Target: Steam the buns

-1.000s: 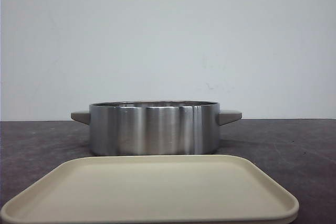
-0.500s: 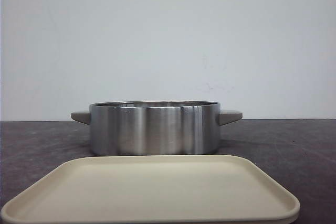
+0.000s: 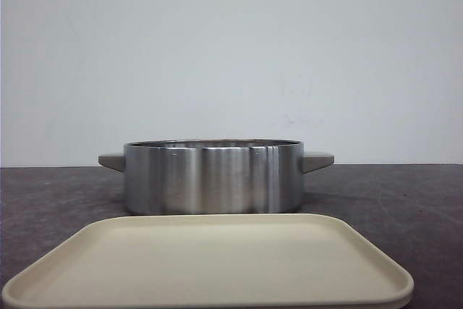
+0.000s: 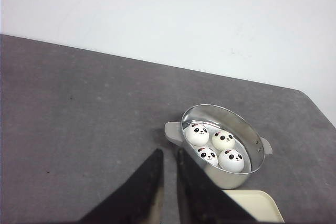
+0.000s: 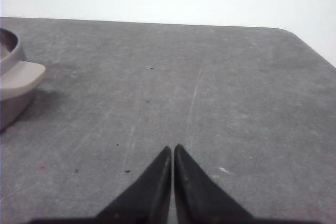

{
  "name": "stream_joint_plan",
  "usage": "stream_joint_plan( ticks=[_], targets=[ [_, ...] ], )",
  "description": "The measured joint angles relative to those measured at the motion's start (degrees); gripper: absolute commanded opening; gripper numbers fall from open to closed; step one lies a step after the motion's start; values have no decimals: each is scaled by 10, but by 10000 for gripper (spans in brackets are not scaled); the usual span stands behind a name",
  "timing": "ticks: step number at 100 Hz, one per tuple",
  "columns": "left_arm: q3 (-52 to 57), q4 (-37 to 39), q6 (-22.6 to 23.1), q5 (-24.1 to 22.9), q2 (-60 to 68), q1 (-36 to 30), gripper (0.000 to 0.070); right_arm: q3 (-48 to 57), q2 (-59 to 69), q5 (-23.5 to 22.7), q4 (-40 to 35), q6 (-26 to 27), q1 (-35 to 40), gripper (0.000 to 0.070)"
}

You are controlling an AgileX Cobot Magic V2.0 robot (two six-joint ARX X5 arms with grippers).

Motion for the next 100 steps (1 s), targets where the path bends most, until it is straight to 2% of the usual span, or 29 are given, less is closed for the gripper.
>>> stream_joint_plan(
  ticks=[100],
  targets=[
    [0, 0, 9, -1, 0, 6, 0, 0, 0, 0, 0, 0, 0, 6]
  ],
)
